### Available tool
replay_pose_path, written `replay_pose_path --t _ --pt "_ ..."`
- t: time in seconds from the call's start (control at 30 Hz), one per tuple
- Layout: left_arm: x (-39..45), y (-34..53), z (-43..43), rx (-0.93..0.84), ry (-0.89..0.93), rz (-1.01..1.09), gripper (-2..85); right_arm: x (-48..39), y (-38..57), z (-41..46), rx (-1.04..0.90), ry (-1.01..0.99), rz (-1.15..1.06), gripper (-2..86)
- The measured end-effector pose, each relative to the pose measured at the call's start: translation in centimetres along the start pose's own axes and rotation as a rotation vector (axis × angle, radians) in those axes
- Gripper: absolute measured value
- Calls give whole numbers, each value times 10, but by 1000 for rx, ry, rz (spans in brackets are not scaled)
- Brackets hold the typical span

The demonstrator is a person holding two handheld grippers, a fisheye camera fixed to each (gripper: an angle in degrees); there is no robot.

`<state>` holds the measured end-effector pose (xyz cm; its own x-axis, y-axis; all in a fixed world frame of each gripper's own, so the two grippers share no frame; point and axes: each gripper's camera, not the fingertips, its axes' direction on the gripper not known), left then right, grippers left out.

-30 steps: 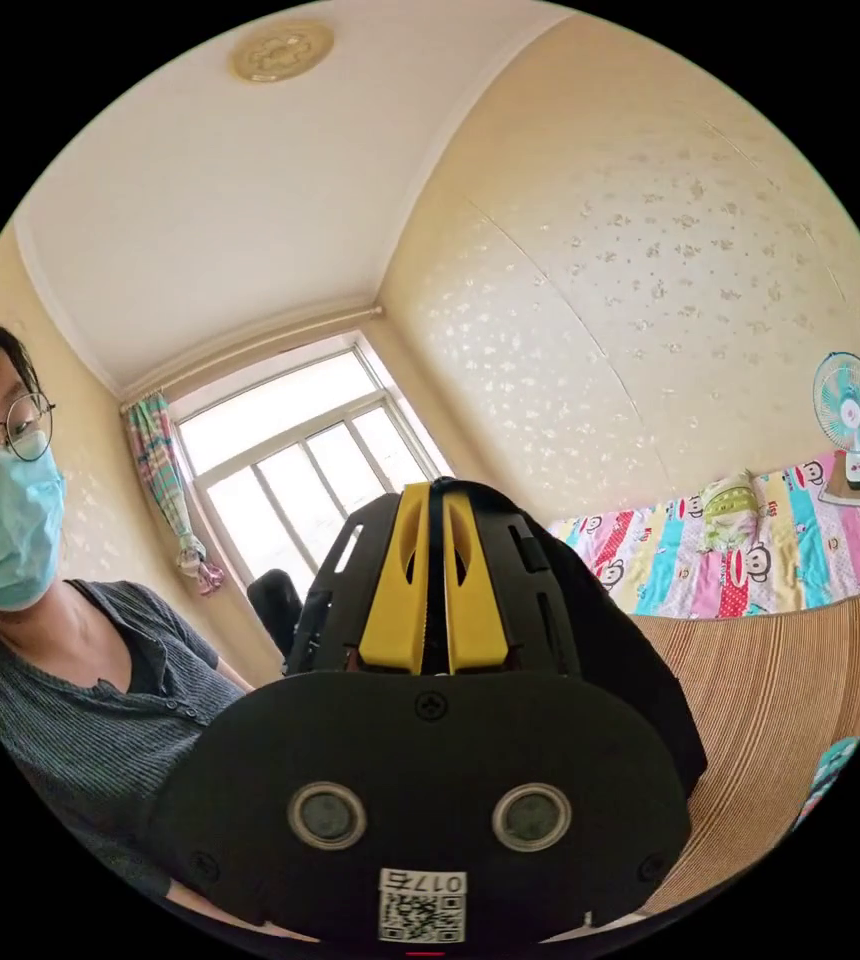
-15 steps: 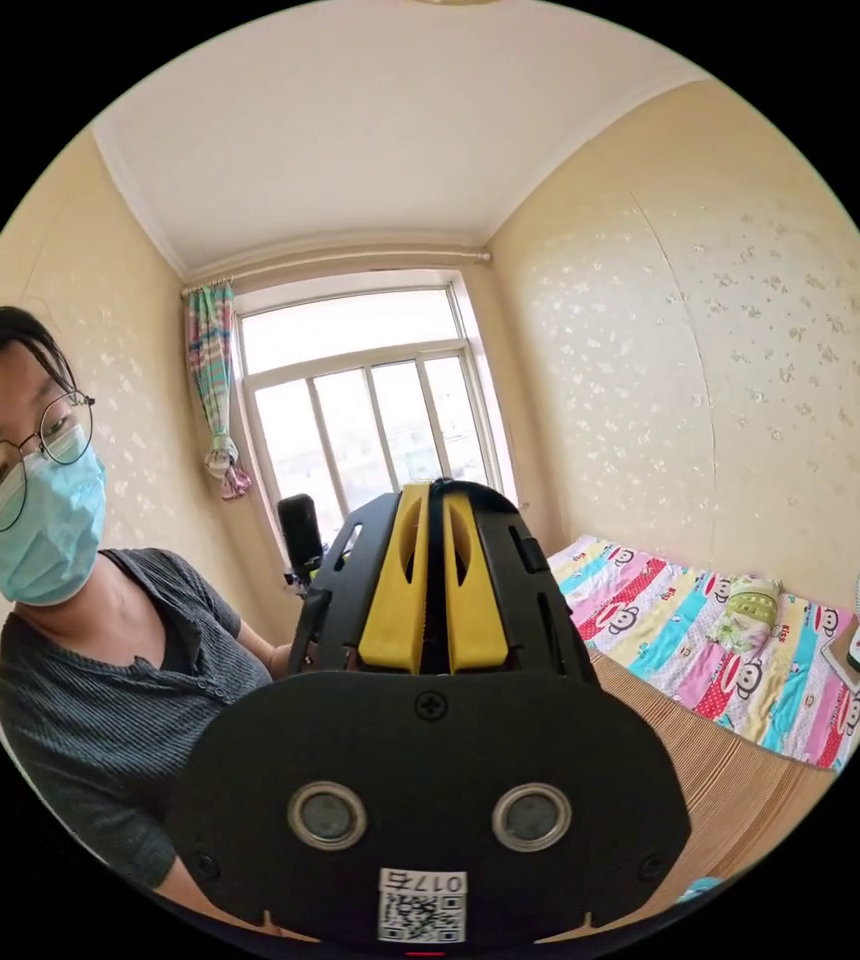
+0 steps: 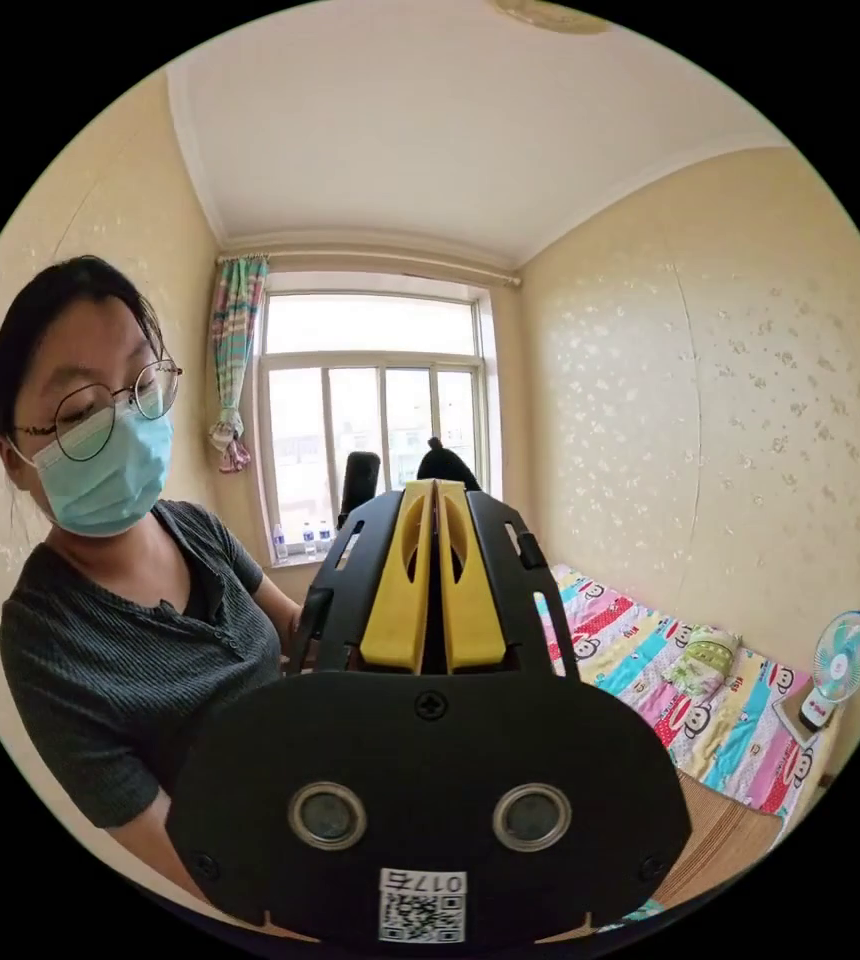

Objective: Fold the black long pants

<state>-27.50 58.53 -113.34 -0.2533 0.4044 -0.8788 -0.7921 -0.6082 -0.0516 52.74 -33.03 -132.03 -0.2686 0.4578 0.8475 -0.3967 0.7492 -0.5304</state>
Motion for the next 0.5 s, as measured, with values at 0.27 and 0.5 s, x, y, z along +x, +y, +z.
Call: replay_pose_path --t 0.27,0.5 --pt "34 -68 -42 109 42 95 18 3 194 -72 83 363 319 57" --pt "53 -99 -64 117 29 115 33 -19 200 6 193 229 145 191"
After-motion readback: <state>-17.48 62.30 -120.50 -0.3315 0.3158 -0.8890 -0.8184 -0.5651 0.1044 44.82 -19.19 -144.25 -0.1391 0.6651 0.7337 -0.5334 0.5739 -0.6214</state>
